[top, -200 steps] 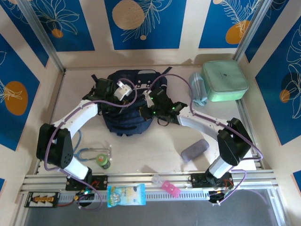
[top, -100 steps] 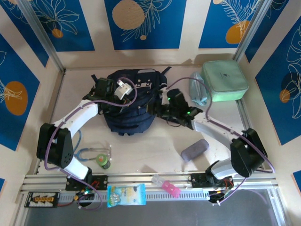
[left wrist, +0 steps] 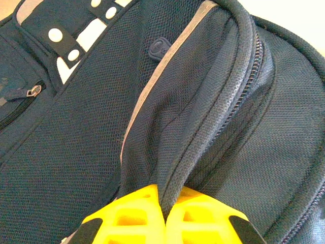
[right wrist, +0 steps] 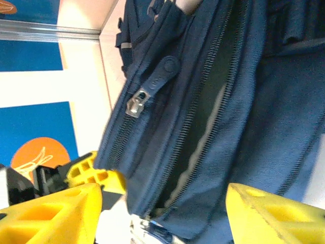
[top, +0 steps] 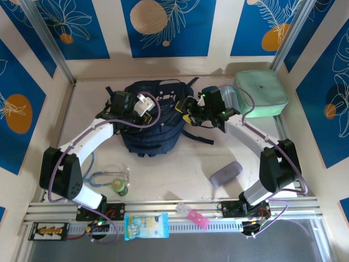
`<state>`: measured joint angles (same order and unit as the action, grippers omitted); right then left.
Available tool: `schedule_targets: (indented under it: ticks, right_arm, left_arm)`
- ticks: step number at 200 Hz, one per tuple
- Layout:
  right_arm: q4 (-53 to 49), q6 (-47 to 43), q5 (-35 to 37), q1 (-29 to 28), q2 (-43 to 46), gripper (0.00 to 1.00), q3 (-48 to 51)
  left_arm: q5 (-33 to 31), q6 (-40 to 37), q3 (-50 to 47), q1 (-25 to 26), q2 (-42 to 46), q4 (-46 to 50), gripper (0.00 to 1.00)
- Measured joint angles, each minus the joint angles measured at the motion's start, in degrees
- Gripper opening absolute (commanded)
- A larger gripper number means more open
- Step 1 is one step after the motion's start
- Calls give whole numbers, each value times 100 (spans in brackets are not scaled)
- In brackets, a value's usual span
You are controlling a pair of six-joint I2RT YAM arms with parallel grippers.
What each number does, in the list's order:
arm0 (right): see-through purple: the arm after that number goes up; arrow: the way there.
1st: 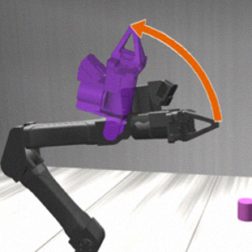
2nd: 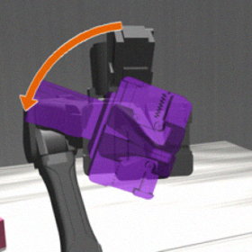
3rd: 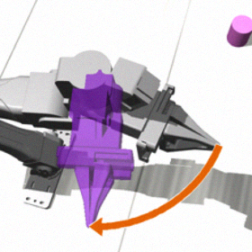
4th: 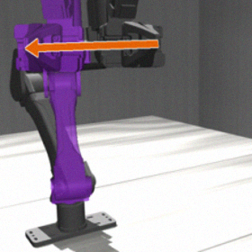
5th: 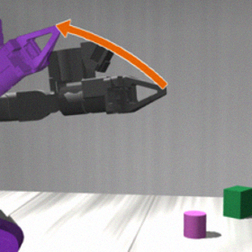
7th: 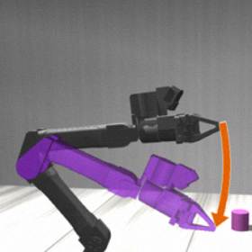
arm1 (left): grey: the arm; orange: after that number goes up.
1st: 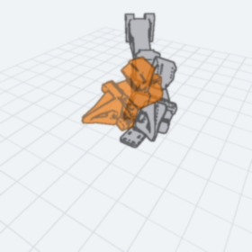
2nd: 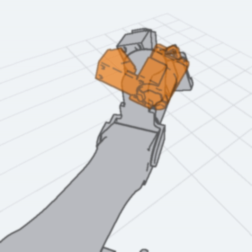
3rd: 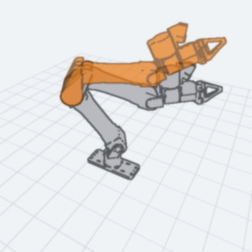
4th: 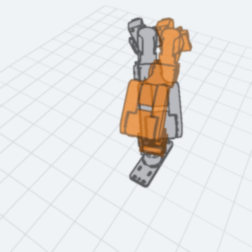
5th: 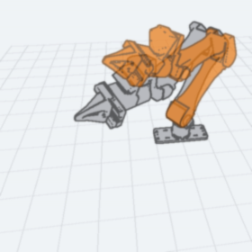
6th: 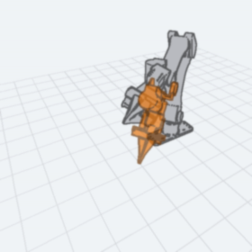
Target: Pack books, pencil case, and school supplies into a backpack
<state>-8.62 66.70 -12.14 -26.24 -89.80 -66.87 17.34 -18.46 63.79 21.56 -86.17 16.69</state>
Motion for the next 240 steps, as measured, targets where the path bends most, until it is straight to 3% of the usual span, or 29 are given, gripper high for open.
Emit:
schedule_targets:
  ticks: [83,114,129,137,164,214,240]
  right_arm:
    - [-592,787,-144,-361,-1250,67,-1270]
    - [-732,848,-221,-457,-1587,46,-1580]
    - [-778,857,-275,-481,-1687,36,-1639]
    - [-793,876,-291,-490,-1698,33,-1641]
    - [-820,837,-313,-494,-1705,29,-1644]
    - [-863,673,-291,-527,-1705,29,-1746]
    - [-866,614,-286,-538,-1705,29,-1764]
  left_arm:
    - [-264,-227,0,179,-2,52,0]
    - [-286,-284,0,188,-2,87,28]
    - [-306,-155,2,205,24,81,55]
    - [-420,63,2,225,61,85,62]
    - [-1099,1176,11,247,365,223,69]
    - [-1276,3595,9,295,1172,706,61]
    - [-1115,4559,-247,640,1176,782,58]
